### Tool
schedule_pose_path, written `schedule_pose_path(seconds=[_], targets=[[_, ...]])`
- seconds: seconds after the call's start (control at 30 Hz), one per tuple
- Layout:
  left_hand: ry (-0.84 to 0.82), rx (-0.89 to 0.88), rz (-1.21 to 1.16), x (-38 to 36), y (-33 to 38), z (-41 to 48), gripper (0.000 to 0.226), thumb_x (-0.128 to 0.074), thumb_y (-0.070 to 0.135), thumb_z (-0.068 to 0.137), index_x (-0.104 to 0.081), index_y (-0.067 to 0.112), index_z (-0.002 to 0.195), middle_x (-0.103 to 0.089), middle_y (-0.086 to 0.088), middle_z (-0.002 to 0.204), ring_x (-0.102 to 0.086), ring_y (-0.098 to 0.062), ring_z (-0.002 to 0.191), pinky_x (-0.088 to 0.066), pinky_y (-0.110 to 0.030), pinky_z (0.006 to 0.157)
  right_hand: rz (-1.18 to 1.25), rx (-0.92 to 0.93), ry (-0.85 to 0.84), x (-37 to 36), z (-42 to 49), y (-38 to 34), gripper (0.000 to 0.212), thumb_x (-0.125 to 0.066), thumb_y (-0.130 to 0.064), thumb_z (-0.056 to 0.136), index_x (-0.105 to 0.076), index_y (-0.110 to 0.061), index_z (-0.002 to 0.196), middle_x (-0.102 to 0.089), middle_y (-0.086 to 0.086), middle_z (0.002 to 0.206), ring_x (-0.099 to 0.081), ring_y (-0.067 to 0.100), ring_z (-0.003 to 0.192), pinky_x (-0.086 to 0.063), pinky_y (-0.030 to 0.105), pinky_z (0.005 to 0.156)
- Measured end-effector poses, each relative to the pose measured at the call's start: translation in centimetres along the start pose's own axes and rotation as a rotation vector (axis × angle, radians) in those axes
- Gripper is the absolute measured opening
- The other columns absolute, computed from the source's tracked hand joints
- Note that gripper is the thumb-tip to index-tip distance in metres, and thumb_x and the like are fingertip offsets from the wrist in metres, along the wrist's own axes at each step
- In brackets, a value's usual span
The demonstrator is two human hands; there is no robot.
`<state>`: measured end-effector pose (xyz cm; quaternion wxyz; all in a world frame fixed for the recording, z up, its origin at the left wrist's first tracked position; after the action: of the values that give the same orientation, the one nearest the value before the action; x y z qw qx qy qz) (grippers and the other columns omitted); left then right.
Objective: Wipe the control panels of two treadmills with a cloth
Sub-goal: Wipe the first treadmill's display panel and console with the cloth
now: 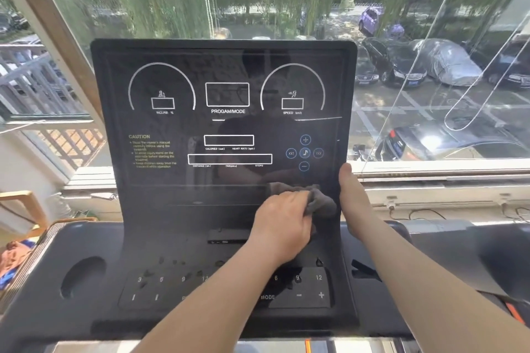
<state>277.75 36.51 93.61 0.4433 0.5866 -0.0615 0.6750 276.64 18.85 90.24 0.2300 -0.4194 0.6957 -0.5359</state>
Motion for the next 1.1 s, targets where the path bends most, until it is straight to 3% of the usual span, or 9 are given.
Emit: schedule_pose_path(seconds=[0.07,0.2,0.4,0.5,0.6,0.7,0.8,0.93,1.1], targets=[[-0.003,0.041,-0.013,1.3,-1.2,-1.0,0.005,-0.057,0.020,0.094,-0.062,0.021,0.095,-0.073,0.004,0.094,-0.065,-0.027,0.091,-0.036,-0.034,0.072,-0.023,0.046,0.032,-0.1,0.4,0.4,0.057,-0.023,-0.061,0.105,-0.060,-0.028,0.132,-0.060,-0.005,0.138,-0.053,0.018,0.123,-0.038,0.037,0.108],[0.042,0.328,0.006,5.0,-7.7,-2.6,0.012,-0.046,0.025,0.094,-0.053,0.025,0.084,-0.054,0.015,0.064,-0.060,-0.028,0.079,-0.032,-0.035,0.064,0.036,0.066,-0.006,-0.1,0.9,1.1,0.059,-0.023,-0.060,0.108,-0.051,-0.030,0.150,-0.057,-0.011,0.143,-0.050,0.014,0.134,-0.034,0.034,0.112],[0.172,0.609,-0.071,7.6,-11.3,-3.7,0.027,-0.043,0.017,0.102,-0.051,0.022,0.077,-0.060,0.002,0.073,-0.057,-0.026,0.073,-0.037,-0.039,0.066,-0.030,0.036,-0.077,-0.3,1.1,1.3,0.071,-0.011,-0.070,0.103,-0.015,-0.036,0.165,-0.025,-0.013,0.168,-0.020,0.013,0.156,-0.015,0.041,0.128],[0.120,0.561,-0.037,5.1,-7.9,-2.1,0.020,-0.043,0.020,0.101,-0.049,0.020,0.082,-0.064,-0.001,0.078,-0.057,-0.029,0.078,-0.039,-0.039,0.069,-0.089,0.012,-0.117,0.1,1.2,1.4,0.077,-0.010,-0.075,0.098,-0.008,-0.038,0.166,-0.014,-0.015,0.172,-0.011,0.013,0.159,-0.010,0.044,0.130],[0.018,0.435,-0.082,1.3,-3.1,0.0,0.013,-0.044,0.023,0.099,-0.049,0.019,0.088,-0.064,0.000,0.084,-0.054,-0.027,0.080,-0.041,-0.039,0.070,-0.113,0.011,-0.122,0.0,1.4,1.4,0.090,-0.012,-0.089,0.087,-0.014,-0.042,0.164,-0.021,-0.013,0.171,-0.017,0.015,0.159,-0.013,0.047,0.130],[-0.039,0.275,-0.121,-0.4,0.1,1.0,0.014,-0.046,0.025,0.101,-0.054,0.018,0.091,-0.065,-0.001,0.088,-0.057,-0.027,0.087,-0.037,-0.038,0.071,-0.113,0.036,-0.077,0.0,1.2,1.1,0.073,-0.012,-0.071,0.102,-0.026,-0.031,0.162,-0.036,-0.006,0.162,-0.033,0.016,0.147,-0.023,0.039,0.123],[-0.109,0.173,-0.156,0.2,0.2,0.3,0.015,-0.046,0.026,0.104,-0.057,0.021,0.094,-0.067,0.003,0.094,-0.060,-0.024,0.095,-0.043,-0.038,0.077,-0.141,0.065,-0.013,-0.1,1.1,0.9,0.067,-0.013,-0.062,0.107,-0.033,-0.028,0.160,-0.042,0.002,0.160,-0.038,0.024,0.146,-0.027,0.043,0.122],[-0.022,0.338,-0.098,3.4,-5.1,-1.9,0.016,-0.043,0.027,0.104,-0.050,0.025,0.090,-0.067,0.003,0.085,-0.063,-0.029,0.087,-0.051,-0.045,0.076,-0.150,0.069,0.000,-0.1,1.3,1.2,0.069,-0.012,-0.065,0.105,-0.030,-0.030,0.162,-0.038,-0.001,0.165,-0.032,0.023,0.152,-0.022,0.046,0.127],[0.127,0.606,-0.066,8.1,-11.5,-4.8,0.026,-0.045,0.018,0.102,-0.044,0.024,0.077,-0.059,0.003,0.076,-0.058,-0.032,0.076,-0.039,-0.040,0.066,-0.105,0.086,-0.019,-0.5,1.1,1.4,0.073,-0.011,-0.068,0.103,-0.018,-0.031,0.166,-0.027,-0.007,0.170,-0.021,0.019,0.158,-0.015,0.046,0.130]])
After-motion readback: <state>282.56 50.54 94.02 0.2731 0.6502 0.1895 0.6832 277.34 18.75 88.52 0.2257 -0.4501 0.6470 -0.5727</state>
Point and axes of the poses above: each hand's wrist, its own z-axis towards the middle knuckle, its own x-axis out of the back of the hand, y = z × x, the point moved 5 cm from there along z, towards the middle knuckle
